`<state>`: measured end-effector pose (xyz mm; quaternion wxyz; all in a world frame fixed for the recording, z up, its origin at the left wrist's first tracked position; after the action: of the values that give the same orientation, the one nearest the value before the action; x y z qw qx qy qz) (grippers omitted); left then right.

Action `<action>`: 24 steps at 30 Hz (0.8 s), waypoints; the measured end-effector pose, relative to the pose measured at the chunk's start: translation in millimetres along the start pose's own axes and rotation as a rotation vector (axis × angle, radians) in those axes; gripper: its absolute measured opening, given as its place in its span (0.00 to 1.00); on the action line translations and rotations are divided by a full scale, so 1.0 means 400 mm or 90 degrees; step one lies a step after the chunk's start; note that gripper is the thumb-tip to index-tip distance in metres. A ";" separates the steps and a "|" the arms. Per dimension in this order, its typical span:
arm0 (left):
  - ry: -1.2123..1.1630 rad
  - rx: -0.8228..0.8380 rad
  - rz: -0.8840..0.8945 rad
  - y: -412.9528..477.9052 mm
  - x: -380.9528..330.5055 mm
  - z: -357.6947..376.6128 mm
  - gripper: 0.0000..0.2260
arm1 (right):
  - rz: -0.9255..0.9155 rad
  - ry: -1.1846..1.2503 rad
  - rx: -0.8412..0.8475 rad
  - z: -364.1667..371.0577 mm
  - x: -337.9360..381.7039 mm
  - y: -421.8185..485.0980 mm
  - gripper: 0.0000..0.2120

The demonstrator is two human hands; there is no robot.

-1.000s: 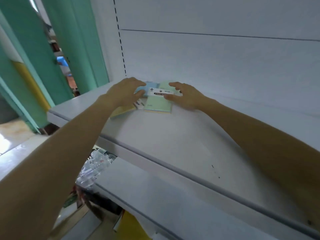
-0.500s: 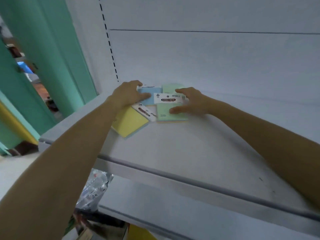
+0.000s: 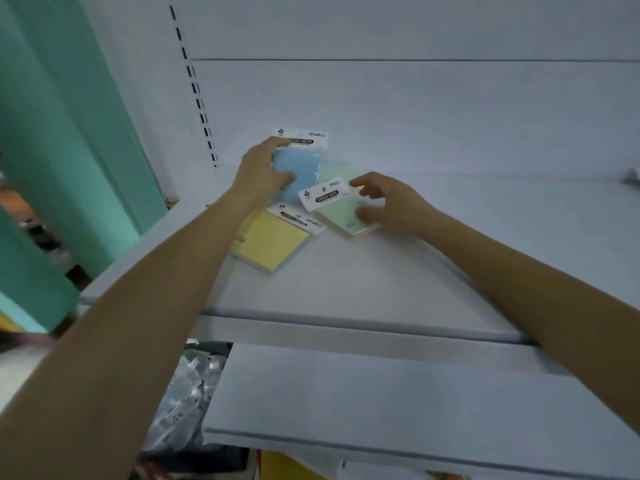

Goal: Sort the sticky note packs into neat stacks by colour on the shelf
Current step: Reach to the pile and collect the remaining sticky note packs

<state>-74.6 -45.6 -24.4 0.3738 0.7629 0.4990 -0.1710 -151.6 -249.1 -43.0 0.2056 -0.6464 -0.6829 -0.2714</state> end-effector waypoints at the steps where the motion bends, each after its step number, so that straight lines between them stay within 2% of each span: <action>1: 0.002 -0.006 0.000 0.001 0.001 0.001 0.25 | 0.003 -0.036 -0.010 0.003 0.001 -0.004 0.21; 4: 0.006 -0.025 -0.007 0.003 0.005 0.008 0.24 | 0.074 -0.050 0.028 0.006 0.003 -0.014 0.26; 9: -0.002 -0.032 -0.013 0.004 0.007 0.012 0.22 | 0.060 0.005 0.045 -0.014 0.012 -0.020 0.32; 12: -0.025 -0.040 -0.021 0.002 0.007 0.008 0.22 | 0.028 -0.009 0.005 -0.036 0.013 -0.024 0.30; 15: -0.061 -0.048 -0.036 -0.002 0.003 0.007 0.22 | 0.035 0.008 -0.049 -0.056 -0.005 -0.022 0.22; 20: -0.165 -0.043 -0.076 0.002 0.001 0.018 0.24 | 0.181 0.215 -0.078 -0.081 -0.048 -0.021 0.20; 24: -0.262 -0.040 -0.090 0.013 -0.025 0.030 0.24 | 0.252 0.286 -0.053 -0.129 -0.075 -0.033 0.20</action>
<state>-72.9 -61.9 -24.0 0.4785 0.6631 0.4693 -0.3333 -165.9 -305.2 -23.8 0.3737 -0.6988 -0.4690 -0.3900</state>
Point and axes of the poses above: each hand's wrist, its own y-axis towards the middle knuckle, its own z-axis out of the palm, x = y × z, the point moved 1 cm from there along y, towards the middle knuckle, and after that the axes turned 5 degrees about z, right-handed, at the moved point
